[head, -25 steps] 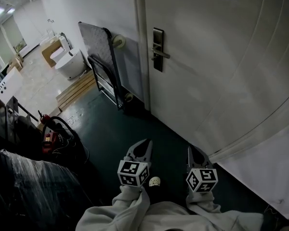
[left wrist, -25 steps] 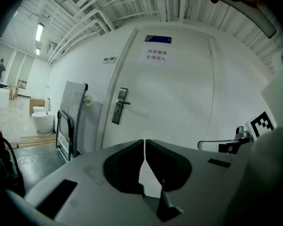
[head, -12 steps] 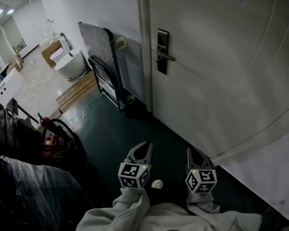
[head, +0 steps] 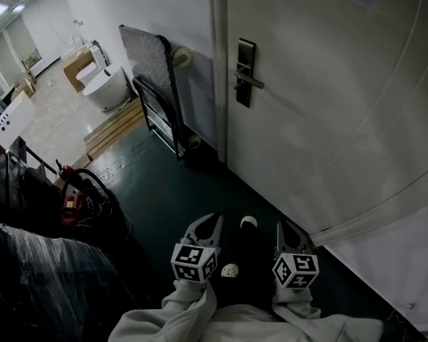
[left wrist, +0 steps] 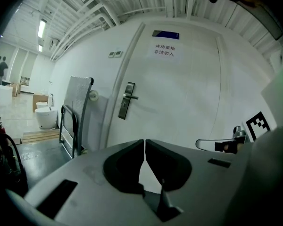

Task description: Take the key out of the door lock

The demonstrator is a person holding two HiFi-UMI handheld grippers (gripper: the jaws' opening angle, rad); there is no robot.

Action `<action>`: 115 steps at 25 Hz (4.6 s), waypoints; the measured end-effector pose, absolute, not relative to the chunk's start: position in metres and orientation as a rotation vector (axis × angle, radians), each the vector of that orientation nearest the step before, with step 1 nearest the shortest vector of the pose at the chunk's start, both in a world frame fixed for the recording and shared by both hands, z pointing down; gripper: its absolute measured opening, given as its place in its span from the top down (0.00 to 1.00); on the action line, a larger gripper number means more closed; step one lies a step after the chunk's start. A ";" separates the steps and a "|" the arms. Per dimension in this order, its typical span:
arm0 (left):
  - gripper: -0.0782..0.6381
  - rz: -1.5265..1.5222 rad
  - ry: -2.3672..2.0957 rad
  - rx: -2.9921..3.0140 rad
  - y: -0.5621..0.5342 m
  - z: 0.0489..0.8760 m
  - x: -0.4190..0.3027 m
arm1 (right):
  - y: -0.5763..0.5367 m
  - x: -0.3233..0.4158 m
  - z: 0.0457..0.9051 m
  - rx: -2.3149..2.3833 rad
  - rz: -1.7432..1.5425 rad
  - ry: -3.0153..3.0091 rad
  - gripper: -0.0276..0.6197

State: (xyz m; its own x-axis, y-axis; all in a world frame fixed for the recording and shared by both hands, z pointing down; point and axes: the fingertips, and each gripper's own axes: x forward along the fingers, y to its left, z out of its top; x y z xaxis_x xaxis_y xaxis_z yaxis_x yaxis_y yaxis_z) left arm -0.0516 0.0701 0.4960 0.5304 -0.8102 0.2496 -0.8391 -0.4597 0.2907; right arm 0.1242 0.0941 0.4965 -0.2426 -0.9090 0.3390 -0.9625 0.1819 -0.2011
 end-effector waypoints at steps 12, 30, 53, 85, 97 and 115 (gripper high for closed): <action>0.86 0.126 -1.394 2.379 0.031 0.497 -0.047 | 0.045 0.127 0.499 1.794 0.578 -2.333 0.88; 0.86 0.158 -1.436 2.370 -0.066 0.499 -0.045 | -0.058 0.126 0.502 1.735 0.581 -2.389 0.88; 0.86 0.095 -1.547 2.304 -0.209 0.483 -0.029 | -0.208 0.140 0.480 1.608 0.523 -2.468 0.88; 0.86 0.048 -1.410 2.293 -0.287 0.502 -0.013 | -0.268 0.143 0.498 1.634 0.553 -2.414 0.88; 0.86 -0.186 -1.029 2.157 -0.322 0.491 -0.007 | -0.282 0.123 0.495 1.753 0.590 -2.355 0.88; 0.67 -0.608 -0.692 1.749 -0.374 0.483 -0.011 | -0.296 0.106 0.497 1.895 0.577 -2.269 0.88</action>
State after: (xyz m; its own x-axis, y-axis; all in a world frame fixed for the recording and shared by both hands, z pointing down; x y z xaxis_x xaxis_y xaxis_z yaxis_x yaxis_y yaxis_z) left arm -0.0112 -0.3735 0.4834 0.6972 -0.7145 -0.0580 -0.1497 -0.2243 0.9629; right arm 0.1056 -0.2956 0.4967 -0.2033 -0.9192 0.3372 -0.9686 0.1385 -0.2064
